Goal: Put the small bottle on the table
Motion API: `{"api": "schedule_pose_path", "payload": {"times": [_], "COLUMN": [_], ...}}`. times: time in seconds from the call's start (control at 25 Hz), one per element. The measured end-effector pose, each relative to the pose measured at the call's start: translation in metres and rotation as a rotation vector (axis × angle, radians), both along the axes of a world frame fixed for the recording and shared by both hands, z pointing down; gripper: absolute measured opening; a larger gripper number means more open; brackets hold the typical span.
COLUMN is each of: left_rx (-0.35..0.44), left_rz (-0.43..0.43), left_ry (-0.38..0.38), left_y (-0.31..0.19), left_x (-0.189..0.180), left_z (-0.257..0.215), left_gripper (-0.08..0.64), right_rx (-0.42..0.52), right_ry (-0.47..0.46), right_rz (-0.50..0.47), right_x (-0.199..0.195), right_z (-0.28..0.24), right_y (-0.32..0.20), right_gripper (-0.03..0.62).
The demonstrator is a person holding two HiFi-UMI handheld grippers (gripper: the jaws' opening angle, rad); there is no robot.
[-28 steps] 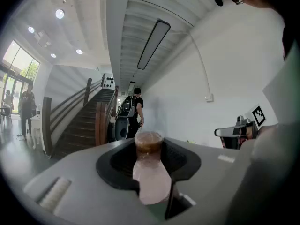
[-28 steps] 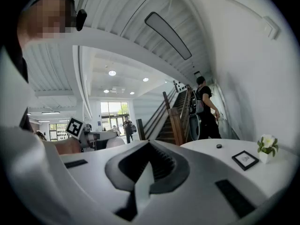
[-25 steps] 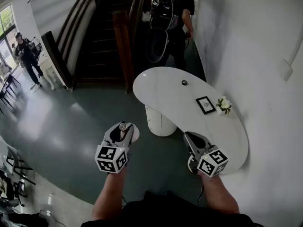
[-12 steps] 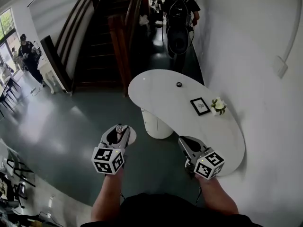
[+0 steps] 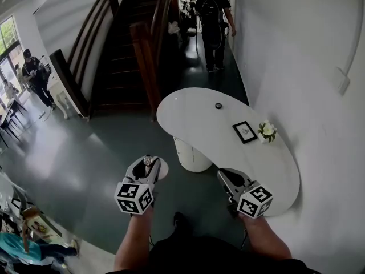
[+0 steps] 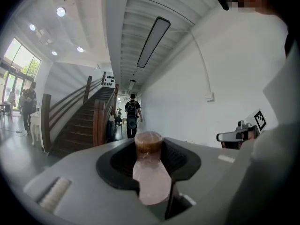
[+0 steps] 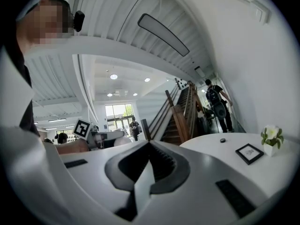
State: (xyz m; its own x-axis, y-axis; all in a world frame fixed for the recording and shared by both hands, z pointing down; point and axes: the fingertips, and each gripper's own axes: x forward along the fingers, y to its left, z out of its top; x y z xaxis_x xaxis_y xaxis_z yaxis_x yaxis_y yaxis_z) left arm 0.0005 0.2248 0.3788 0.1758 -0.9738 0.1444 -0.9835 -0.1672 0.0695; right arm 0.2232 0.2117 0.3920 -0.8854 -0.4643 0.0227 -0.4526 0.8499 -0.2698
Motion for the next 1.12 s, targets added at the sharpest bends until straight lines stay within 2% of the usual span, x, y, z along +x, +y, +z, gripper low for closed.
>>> {"api": "schedule_pose_path", "payload": {"times": [0.32,0.64,0.88,1.12], "left_rx": [-0.012,0.000,0.018,0.026], "left_rz": [0.006,0.037,0.057,0.080], "left_ry": [0.033,0.038,0.040,0.047], "left_y": [-0.051,-0.109,-0.134,-0.149], "left_x": [-0.049,-0.113,-0.160,-0.186], "left_z": [0.024,0.031,0.028,0.028], "left_gripper": [0.149,0.149,0.149,0.149], "right_rx": [-0.019,-0.045,-0.053,-0.052], "right_ry": [0.041,0.082,0.104,0.114], "right_rz": [0.008,-0.018,-0.005,0.011], "right_x": [-0.046,-0.123,-0.168,-0.197], "right_z": [0.018,0.029,0.030,0.030], "right_y": [-0.054,-0.102,-0.124,-0.140], "right_gripper": [0.011,0.011,0.011,0.011]}}
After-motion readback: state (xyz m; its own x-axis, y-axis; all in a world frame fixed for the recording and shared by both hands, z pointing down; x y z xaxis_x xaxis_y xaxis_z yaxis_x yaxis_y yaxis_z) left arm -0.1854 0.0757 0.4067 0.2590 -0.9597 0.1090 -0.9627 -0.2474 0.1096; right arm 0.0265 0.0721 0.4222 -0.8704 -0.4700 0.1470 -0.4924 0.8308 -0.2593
